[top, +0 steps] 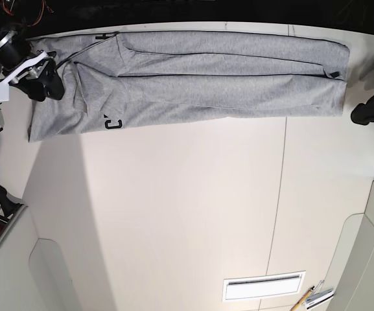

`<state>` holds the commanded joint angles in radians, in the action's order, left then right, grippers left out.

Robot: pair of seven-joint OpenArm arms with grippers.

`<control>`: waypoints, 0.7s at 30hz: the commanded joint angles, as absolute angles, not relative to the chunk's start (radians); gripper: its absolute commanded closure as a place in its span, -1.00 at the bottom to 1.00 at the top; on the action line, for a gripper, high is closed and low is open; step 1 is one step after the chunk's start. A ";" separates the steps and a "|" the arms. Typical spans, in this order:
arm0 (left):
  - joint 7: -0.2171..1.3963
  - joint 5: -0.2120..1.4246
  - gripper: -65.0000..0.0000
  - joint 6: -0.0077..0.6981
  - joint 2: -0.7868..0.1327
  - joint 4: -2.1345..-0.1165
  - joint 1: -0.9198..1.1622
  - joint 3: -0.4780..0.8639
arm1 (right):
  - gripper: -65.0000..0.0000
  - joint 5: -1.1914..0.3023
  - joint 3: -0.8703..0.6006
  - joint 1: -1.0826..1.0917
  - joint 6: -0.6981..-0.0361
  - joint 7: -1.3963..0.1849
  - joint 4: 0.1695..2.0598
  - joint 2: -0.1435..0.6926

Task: Fold the T-shirt properly
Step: 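Release the folded edge and regrasp the shirt's ends with both grippers, then pull the folded strip taut between both grippers to straighten it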

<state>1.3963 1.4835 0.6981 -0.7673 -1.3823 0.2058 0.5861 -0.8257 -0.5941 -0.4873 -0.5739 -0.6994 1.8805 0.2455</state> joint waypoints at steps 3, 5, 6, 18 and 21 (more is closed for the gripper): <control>1.396 1.484 -0.33 0.698 -0.767 -1.382 0.221 0.590 | 0.04 -0.846 -0.625 -0.484 -0.574 -0.704 1.941 0.246; 1.396 1.484 -0.39 0.698 -0.758 -1.382 0.244 0.590 | 0.32 -0.846 -0.621 -0.484 -0.580 -0.704 1.968 0.246; 1.396 1.481 -0.39 0.698 -0.750 -1.382 0.257 0.590 | 0.63 -0.846 -0.616 -0.483 -0.580 -0.704 1.969 0.246; 1.282 1.337 -0.39 0.698 -0.658 -1.381 0.335 0.588 | 1.00 -0.731 -0.429 -0.429 -0.580 -0.698 1.789 0.247; 1.247 1.291 -0.39 0.698 -0.617 -1.381 0.336 0.588 | 1.00 -0.729 -0.422 -0.395 -0.580 -0.695 1.679 0.247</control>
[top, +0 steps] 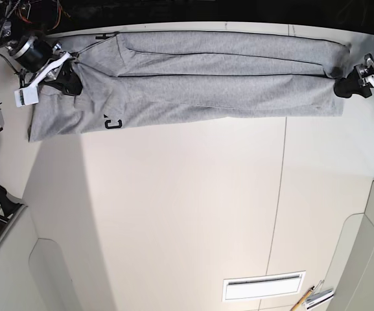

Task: Fold the T-shirt properly
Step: 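Pull the folded strip taut between both grippers to straighten it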

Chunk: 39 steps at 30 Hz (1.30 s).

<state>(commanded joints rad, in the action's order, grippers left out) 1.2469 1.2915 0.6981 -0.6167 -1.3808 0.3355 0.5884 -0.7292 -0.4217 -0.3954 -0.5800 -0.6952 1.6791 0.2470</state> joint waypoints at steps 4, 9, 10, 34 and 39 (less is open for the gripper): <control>1.192 1.209 -0.39 0.698 -0.596 -1.381 0.336 0.588 | 1.00 -0.734 -0.422 -0.356 -0.580 -0.692 1.563 0.247; 1.193 1.188 -0.39 0.698 -0.596 -1.381 0.339 0.588 | 1.00 -0.745 -0.422 -0.355 -0.580 -0.689 1.547 0.247; 1.199 1.189 -0.39 0.698 -0.597 -1.381 0.341 0.588 | 1.00 -0.745 -0.422 -0.355 -0.580 -0.689 1.547 0.247; 1.222 1.193 -0.39 0.698 -0.641 -1.381 0.353 0.588 | 1.00 -0.771 -0.422 -0.355 -0.580 -0.690 1.547 0.249; 1.224 1.240 -0.39 0.698 -0.620 -1.381 0.381 0.588 | 1.00 -0.773 -0.422 -0.355 -0.580 -0.689 1.547 0.249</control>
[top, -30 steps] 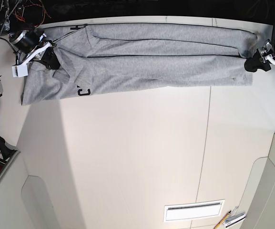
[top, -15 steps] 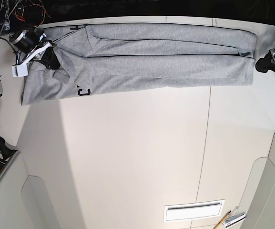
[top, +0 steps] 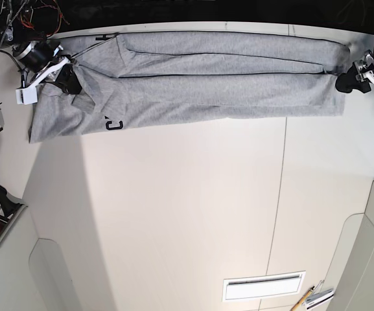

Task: Fold the T-shirt properly
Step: 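Pull the folded strip taut between both grippers to straighten it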

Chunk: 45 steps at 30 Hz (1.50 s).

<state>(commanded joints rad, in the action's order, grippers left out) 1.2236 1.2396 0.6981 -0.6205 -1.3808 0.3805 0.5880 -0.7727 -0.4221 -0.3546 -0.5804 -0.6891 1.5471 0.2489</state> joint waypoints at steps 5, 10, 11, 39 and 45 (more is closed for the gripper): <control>1.254 1.309 -0.39 0.698 -0.612 -1.381 0.415 0.587 | 1.00 -0.786 -0.422 -0.355 -0.580 -0.689 1.547 0.249; 1.261 1.348 -0.39 0.698 -0.609 -1.381 0.419 0.587 | 1.00 -0.793 -0.422 -0.349 -0.580 -0.690 1.547 0.249; 1.261 1.350 -0.39 0.698 -0.609 -1.381 0.419 0.587 | 1.00 -0.794 -0.422 -0.349 -0.580 -0.690 1.547 0.249; 1.129 1.174 1.00 0.698 -0.610 -1.381 0.319 0.440 | 1.00 -0.838 -0.439 -0.344 -0.584 -0.690 1.581 0.249; 1.129 1.135 1.00 0.698 -0.615 -1.408 0.297 0.466 | 1.00 -0.838 -0.486 -0.344 -0.584 -0.709 1.679 0.249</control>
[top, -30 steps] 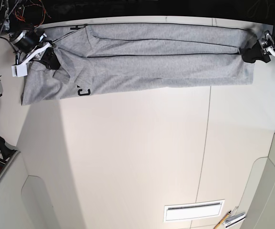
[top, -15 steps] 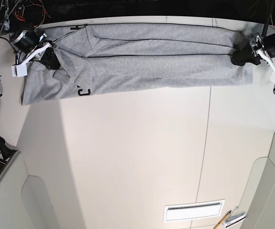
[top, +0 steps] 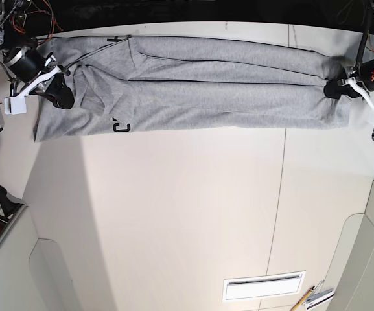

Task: Fold the T-shirt properly
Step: 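Pull the folded strip taut between both grippers to straighten it, then fold the strip end held by the left gripper toward the right gripper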

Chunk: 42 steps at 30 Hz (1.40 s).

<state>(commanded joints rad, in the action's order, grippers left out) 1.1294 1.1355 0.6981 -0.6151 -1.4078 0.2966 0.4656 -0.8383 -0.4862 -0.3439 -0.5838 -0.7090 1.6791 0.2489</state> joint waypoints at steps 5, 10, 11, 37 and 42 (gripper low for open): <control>1.134 1.088 1.00 0.698 -0.616 -1.551 0.297 0.582 | 1.00 -0.838 -0.495 -0.344 -0.584 -0.715 1.693 0.249; 1.156 1.069 1.00 0.698 -0.612 -1.681 0.321 0.591 | 1.00 -0.839 -0.495 -0.344 -0.584 -0.716 1.693 0.249; 1.156 1.069 1.00 0.698 -0.608 -1.700 0.325 0.587 | 1.00 -0.839 -0.495 -0.344 -0.584 -0.716 1.693 0.249; 1.000 0.757 0.17 0.698 -0.471 -1.899 0.269 -0.091 | 1.00 -0.895 -0.581 -0.344 -0.584 -0.727 1.693 0.249; 0.984 0.785 -0.40 0.698 -0.471 -1.899 0.269 -0.150 | 0.11 -0.935 -0.680 -0.344 -0.583 -0.785 1.693 0.249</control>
<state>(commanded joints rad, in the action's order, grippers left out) 0.9844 0.7849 0.6981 -0.4713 -1.8988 0.2691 -0.1505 -0.9352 -0.6800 -0.3443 -0.5835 -0.7849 1.6932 0.2493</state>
